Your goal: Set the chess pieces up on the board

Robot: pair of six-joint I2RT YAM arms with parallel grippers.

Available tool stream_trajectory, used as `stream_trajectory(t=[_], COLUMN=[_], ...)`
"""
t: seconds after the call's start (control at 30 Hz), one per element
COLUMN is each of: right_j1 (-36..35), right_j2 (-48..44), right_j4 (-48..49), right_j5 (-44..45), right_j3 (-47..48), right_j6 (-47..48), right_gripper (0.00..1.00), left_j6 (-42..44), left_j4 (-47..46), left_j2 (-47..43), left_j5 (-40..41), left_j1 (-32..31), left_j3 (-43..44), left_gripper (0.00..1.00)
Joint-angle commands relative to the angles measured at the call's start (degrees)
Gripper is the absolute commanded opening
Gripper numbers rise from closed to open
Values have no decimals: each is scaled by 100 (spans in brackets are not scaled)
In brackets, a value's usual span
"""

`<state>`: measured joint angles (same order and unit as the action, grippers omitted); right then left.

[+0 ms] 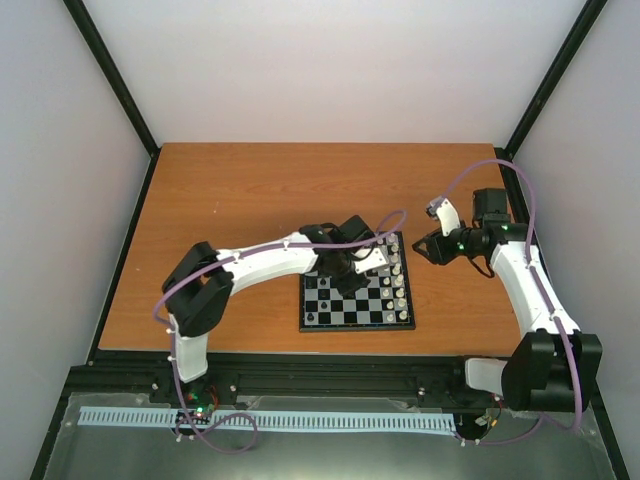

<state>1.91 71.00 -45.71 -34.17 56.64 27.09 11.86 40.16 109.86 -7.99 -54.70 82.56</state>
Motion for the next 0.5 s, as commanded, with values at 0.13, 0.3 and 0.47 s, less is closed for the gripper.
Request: stream_trajectory(t=[0.13, 0.3, 0.47], right_j1=[44, 44, 31], right_j2=[169, 405, 1328], right_j4=[-130, -367, -1097], right_j5=[-346, -995, -2129], right_j3=[193, 324, 795], right_j6=[-52, -208, -165], right_gripper=[44, 45, 47], left_j6=[-420, -864, -1183], left_j4=[-740, -1928, -2645], left_j2=[-435, -1012, -1419], left_j5=[-341, 22, 291], left_j1=[-30, -32, -33], left_j3=[-245, -1000, -1538], left_gripper=[20, 20, 17])
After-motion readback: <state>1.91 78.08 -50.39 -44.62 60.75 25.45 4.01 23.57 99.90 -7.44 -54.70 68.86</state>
